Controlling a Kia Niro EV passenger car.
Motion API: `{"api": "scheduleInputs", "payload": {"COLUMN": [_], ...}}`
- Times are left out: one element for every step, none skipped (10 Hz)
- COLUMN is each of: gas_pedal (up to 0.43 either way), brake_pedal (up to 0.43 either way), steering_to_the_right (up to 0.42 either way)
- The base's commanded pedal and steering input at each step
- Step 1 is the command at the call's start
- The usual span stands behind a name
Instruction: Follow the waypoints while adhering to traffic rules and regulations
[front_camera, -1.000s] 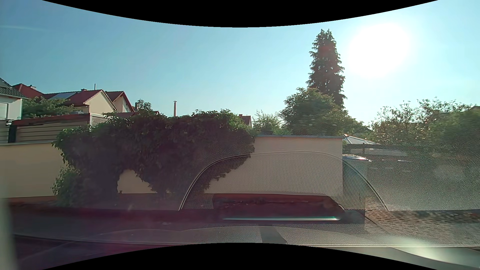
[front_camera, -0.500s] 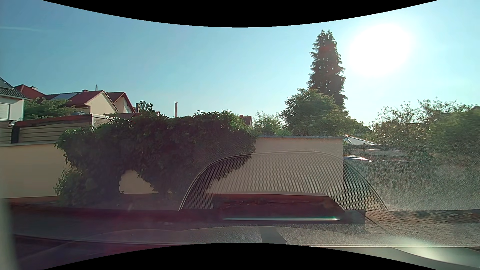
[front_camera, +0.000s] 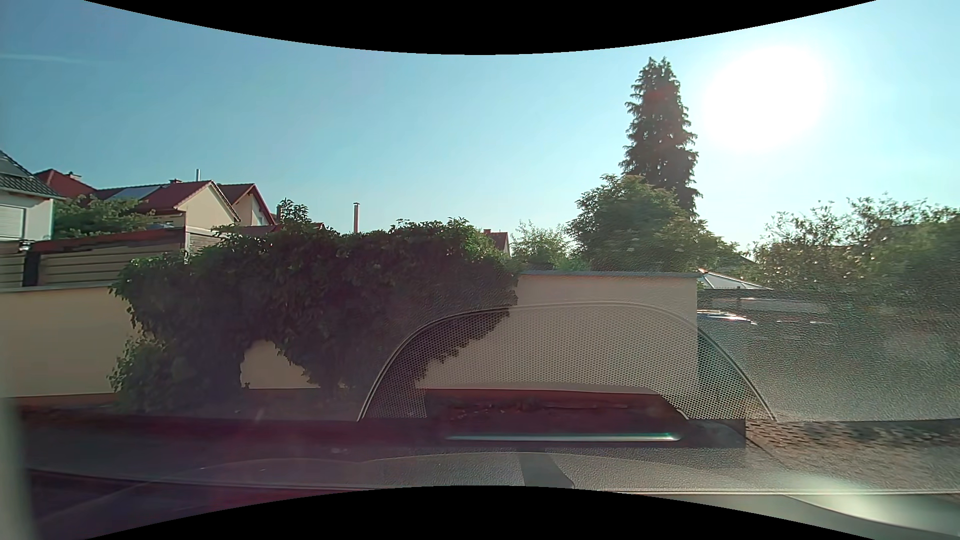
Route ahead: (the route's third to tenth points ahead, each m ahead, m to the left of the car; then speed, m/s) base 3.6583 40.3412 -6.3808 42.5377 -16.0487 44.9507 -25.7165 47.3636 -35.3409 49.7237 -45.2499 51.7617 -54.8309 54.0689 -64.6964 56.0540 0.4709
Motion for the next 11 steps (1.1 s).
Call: {"api": "scheduleInputs", "payload": {"gas_pedal": [0.087, 0.098, 0.098, 0.098, 0.098, 0.098, 0.098, 0.098, 0.098, 0.098, 0.098], "brake_pedal": [0.000, 0.000, 0.000, 0.000, 0.000, 0.000, 0.000, 0.000, 0.000, 0.000, 0.000], "steering_to_the_right": [-0.615, -0.679, -0.734, -0.784, -0.833, -0.861, -0.878, -0.891, -0.900, -0.910, -0.921]}}
